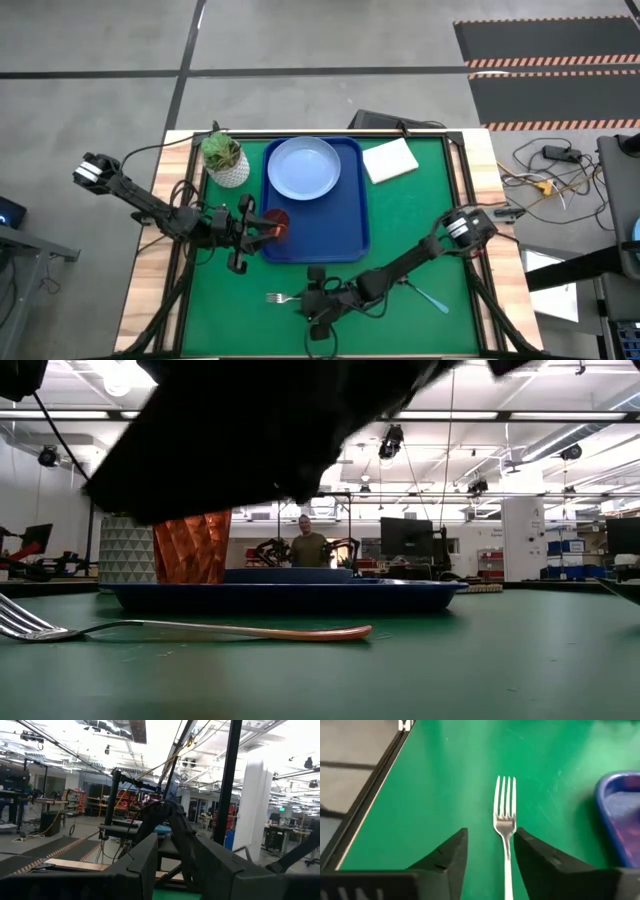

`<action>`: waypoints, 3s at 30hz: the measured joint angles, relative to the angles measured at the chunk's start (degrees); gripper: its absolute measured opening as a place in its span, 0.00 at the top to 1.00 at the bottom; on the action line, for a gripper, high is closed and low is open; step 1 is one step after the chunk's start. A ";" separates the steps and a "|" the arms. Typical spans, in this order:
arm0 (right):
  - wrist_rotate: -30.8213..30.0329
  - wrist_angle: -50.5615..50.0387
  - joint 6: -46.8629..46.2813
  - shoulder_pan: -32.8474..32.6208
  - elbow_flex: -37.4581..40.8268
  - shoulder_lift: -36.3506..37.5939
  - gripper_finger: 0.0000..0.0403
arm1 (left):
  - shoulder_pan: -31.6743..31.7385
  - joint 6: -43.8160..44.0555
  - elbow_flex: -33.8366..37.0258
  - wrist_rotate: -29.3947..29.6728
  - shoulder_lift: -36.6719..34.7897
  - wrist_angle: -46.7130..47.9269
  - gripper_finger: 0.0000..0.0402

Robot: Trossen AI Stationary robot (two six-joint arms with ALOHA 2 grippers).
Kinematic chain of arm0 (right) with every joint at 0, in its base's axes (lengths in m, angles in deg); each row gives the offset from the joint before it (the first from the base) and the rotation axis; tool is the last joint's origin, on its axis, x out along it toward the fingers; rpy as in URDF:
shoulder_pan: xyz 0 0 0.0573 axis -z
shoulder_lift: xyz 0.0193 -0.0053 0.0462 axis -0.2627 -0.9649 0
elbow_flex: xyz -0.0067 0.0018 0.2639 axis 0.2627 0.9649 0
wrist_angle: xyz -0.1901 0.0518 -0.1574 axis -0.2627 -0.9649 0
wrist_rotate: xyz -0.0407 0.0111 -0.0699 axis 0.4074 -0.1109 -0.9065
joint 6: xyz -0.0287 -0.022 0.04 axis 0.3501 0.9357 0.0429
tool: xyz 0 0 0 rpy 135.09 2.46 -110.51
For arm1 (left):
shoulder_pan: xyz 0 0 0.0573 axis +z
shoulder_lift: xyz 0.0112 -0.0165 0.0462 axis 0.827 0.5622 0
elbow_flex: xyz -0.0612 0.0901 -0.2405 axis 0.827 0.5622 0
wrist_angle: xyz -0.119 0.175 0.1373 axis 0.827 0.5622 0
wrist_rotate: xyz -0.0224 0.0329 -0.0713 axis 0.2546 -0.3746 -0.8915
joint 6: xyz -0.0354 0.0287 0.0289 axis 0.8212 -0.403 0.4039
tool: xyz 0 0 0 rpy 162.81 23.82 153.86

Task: Pick and place plate/cup/fork/spoon on tray
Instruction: Put the orange fork on the blue tray to the left of the light blue plate

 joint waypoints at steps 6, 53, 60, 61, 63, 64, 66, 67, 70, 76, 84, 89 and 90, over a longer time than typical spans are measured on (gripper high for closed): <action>-1.76 5.12 -0.03 0.34 -0.92 -6.32 0.56 | 0.00 -0.03 0.00 1.05 -0.01 -0.01 0.73; 8.05 -3.45 -0.47 2.34 -1.39 -1.71 0.98 | 0.02 -0.11 0.01 2.56 0.04 -0.04 0.73; 7.31 -14.51 0.66 1.22 -1.38 3.17 0.98 | 0.02 -0.11 0.00 2.56 0.04 -0.01 0.73; 7.29 -16.28 0.66 1.16 -1.37 4.08 0.98 | 0.02 -0.11 0.00 2.56 0.04 -0.04 0.73; 7.22 -20.46 0.66 1.18 -0.90 6.02 0.98 | 0.02 -0.11 0.00 2.56 0.04 0.00 0.73; 7.03 -22.88 0.66 1.25 -0.64 7.02 0.98 | 0.02 -0.11 0.00 2.56 0.04 -0.04 0.73; 5.25 -26.62 0.99 1.25 0.09 9.13 0.98 | 0.02 -0.11 0.00 2.56 0.04 -0.02 0.73; 3.92 -27.96 1.48 1.27 0.54 10.31 0.98 | 0.02 -0.11 0.01 2.55 0.04 -0.02 0.73; 1.32 -29.40 2.75 1.59 3.36 14.68 0.98 | 0.02 -0.12 0.00 2.54 0.04 -0.02 0.73; 1.14 -27.81 4.26 5.26 12.35 22.71 0.98 | 0.02 -0.13 0.00 2.54 0.04 -0.01 0.73; 7.28 -11.18 10.26 13.92 27.28 28.90 0.98 | 0.04 -2.40 0.00 2.54 0.04 -0.08 0.73; 13.15 -4.49 12.38 20.38 32.31 29.85 0.98 | 0.04 -2.60 0.02 2.54 0.00 -0.07 0.73; 13.96 -3.44 13.02 21.39 32.98 29.85 0.98 | 0.04 -2.62 0.00 2.54 0.00 -0.09 0.73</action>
